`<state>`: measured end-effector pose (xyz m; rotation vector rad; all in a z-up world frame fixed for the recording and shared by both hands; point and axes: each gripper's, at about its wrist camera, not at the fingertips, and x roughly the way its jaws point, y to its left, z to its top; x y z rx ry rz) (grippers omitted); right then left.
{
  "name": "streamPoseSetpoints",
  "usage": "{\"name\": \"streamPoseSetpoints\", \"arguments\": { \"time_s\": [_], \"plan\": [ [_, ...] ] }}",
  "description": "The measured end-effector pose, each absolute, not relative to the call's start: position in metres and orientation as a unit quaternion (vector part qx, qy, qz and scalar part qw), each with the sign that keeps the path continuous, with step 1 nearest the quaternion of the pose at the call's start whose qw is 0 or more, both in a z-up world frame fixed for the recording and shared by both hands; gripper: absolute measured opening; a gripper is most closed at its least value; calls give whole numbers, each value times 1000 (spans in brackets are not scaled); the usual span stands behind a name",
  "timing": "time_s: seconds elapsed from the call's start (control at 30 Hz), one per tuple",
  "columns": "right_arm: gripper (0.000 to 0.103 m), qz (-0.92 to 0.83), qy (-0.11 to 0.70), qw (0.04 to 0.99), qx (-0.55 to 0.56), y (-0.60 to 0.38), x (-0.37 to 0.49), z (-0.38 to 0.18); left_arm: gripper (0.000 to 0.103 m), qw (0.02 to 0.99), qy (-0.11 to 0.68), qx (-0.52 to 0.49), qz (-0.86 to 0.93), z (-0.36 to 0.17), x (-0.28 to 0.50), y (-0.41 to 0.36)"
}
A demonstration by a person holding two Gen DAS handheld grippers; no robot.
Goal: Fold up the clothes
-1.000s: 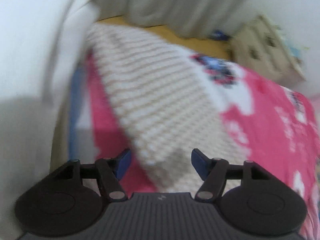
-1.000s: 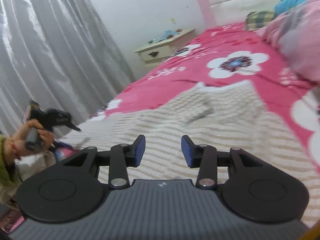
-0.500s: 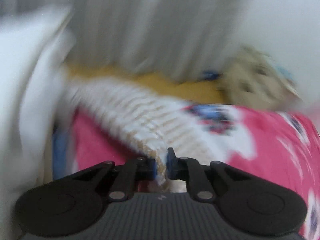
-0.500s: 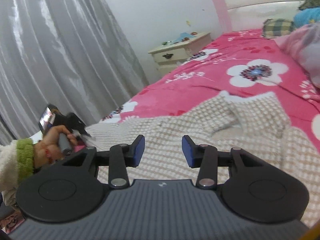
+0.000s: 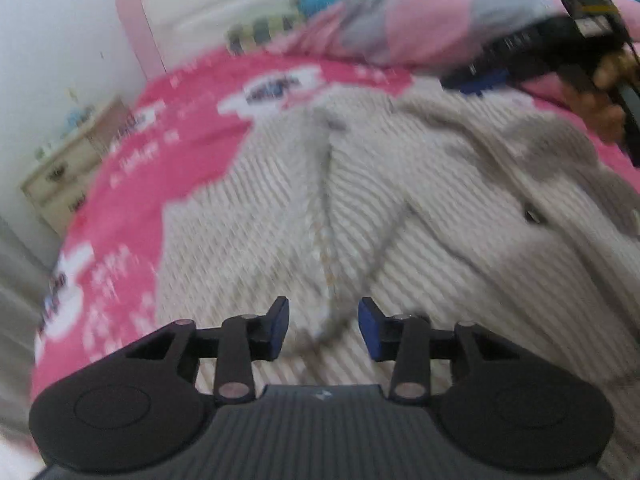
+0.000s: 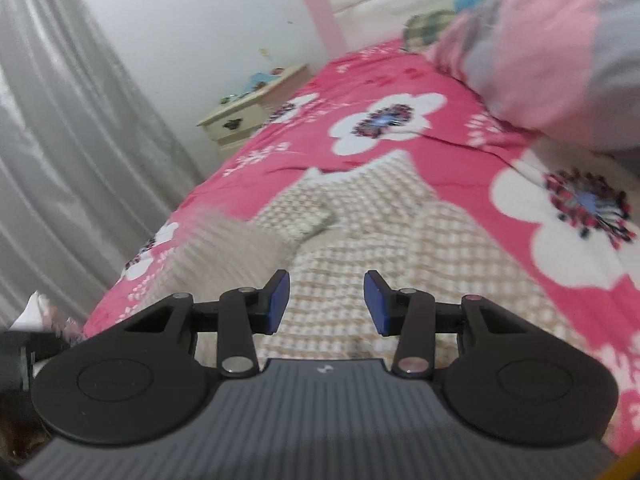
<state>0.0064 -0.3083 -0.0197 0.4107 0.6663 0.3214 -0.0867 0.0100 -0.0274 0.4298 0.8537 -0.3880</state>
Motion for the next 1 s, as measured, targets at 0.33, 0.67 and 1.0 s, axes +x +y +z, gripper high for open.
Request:
{"name": "streamPoseSetpoints", "arguments": {
  "time_s": [0.33, 0.67, 1.0],
  "plan": [
    [64, 244, 362, 872, 223, -289, 32, -10, 59, 837, 489, -197, -147, -15, -86, 115],
    [80, 337, 385, 855, 85, -183, 159, -7, 58, 747, 501, -428, -90, -83, -36, 147],
    [21, 290, 523, 797, 82, -134, 197, -55, 57, 721, 520, -452, -79, -110, -33, 157]
  ]
}}
